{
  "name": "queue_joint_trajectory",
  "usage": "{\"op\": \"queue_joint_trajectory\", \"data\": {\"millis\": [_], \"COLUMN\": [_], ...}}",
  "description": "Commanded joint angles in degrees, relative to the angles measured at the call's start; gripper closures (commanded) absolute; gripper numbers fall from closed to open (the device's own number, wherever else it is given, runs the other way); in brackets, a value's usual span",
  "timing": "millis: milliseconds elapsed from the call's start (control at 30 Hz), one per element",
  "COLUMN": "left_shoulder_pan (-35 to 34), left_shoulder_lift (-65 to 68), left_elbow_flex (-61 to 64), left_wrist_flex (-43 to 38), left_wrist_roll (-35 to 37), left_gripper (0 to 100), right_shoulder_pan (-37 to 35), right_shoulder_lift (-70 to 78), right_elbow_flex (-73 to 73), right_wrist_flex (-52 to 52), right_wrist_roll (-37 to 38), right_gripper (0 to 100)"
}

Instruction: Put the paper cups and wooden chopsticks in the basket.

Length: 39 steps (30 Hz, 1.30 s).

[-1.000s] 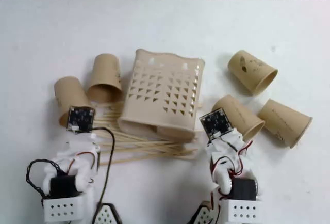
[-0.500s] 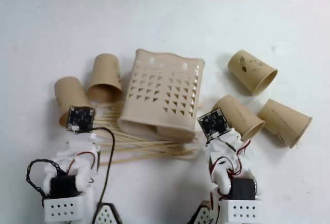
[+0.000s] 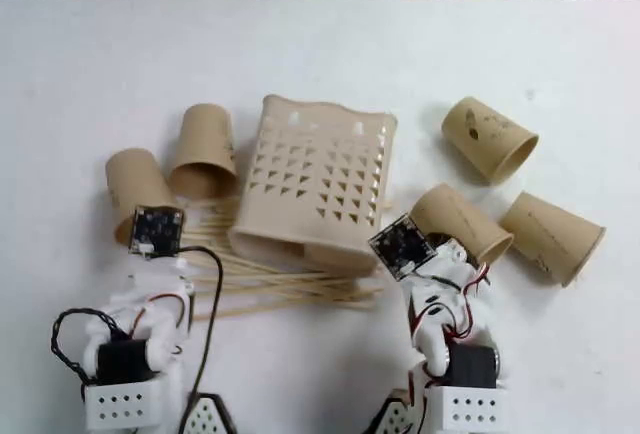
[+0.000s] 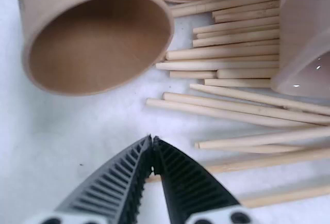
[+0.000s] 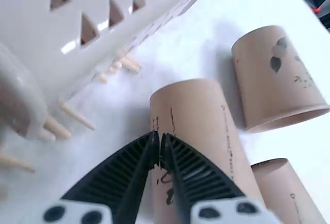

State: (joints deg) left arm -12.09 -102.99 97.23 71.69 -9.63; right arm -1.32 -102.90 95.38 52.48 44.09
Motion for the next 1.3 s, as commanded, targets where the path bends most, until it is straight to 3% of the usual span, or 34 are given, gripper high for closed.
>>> {"op": "queue_joint_trajectory", "data": {"millis": [0,200,333,667,933,1133,1267], "left_shoulder_pan": [0.3,0.3,0.3,0.3,0.3,0.3,0.3], "left_shoulder_lift": [-0.5,-0.5,-0.5,-0.5,-0.5,-0.5,-0.5], "left_elbow_flex": [-0.1,-0.1,-0.1,-0.1,-0.1,-0.1,-0.1], "left_wrist_flex": [0.2,0.2,0.2,0.2,0.2,0.2,0.2], "left_wrist_roll": [-0.5,-0.5,-0.5,-0.5,-0.5,-0.5,-0.5], "left_gripper": [97,97,97,97,97,97,97], "right_shoulder_pan": [0.7,-4.2,-6.5,-7.7,-8.0,-7.6,-8.4], "right_shoulder_lift": [-0.6,0.0,7.9,56.6,95.2,117.3,129.2], "right_elbow_flex": [-5.1,-17.7,-25.1,-58.7,-91.3,-114.6,-130.5], "right_wrist_flex": [-1.1,2.6,2.8,3.5,12.5,19.8,24.1], "right_wrist_roll": [-1.6,-7.4,-7.6,-20.7,-34.8,-46.3,-49.1], "right_gripper": [97.1,97.1,97.1,97.0,96.9,80.6,72.1]}}
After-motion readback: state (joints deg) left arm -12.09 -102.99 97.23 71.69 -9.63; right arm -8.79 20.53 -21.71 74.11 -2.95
